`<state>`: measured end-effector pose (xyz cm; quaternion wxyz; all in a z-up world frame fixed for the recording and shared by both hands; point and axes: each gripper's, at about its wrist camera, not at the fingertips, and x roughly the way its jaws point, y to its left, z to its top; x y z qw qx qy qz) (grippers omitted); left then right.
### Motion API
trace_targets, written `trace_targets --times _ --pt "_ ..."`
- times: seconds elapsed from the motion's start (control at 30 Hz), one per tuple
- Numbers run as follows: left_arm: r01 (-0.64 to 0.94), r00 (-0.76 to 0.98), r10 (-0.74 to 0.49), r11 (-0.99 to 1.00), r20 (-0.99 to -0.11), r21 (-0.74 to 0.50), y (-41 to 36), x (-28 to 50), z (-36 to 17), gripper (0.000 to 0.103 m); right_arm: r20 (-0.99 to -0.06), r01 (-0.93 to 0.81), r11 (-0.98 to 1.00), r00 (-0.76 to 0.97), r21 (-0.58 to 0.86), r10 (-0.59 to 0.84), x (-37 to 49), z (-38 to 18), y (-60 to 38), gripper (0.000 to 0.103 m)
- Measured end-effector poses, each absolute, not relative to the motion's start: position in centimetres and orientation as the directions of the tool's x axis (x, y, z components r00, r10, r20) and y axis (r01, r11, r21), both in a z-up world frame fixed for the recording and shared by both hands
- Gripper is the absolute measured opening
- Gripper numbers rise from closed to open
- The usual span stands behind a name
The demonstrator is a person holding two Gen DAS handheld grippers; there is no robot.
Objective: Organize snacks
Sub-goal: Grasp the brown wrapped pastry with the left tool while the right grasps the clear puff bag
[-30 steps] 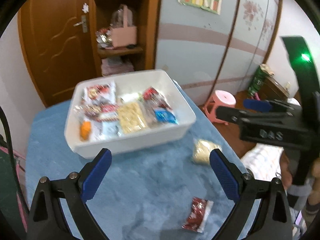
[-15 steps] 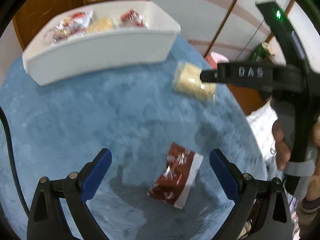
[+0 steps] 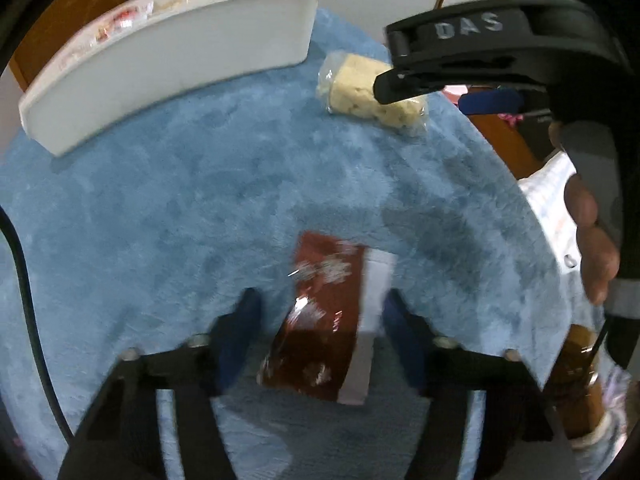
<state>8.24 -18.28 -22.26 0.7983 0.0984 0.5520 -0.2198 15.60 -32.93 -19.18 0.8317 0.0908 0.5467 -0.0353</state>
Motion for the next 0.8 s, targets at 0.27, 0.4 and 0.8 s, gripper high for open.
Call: trace_targets --times 0.27,0.4,0.8 --pt "0.415 0.303 -0.276 0.900 -0.912 -0.135 -14.9 9.5 -21.4 0.032 -0.913 0.118 0.991 0.407 0.067 0.014 16.1 -19.5 -31.7 0.081" --pt "0.327 0.372 -0.235 0.939 -0.898 -0.110 -11.8 11.4 -20.4 0.032 -0.917 0.112 0.992 0.398 0.054 0.005 16.5 -20.2 -31.7 0.081" --pt "0.112 0.384 -0.194 0.980 -0.902 -0.163 -3.7 15.0 -20.9 0.032 -0.923 0.111 0.993 0.384 0.026 -0.018 19.2 -22.3 -31.3 0.082"
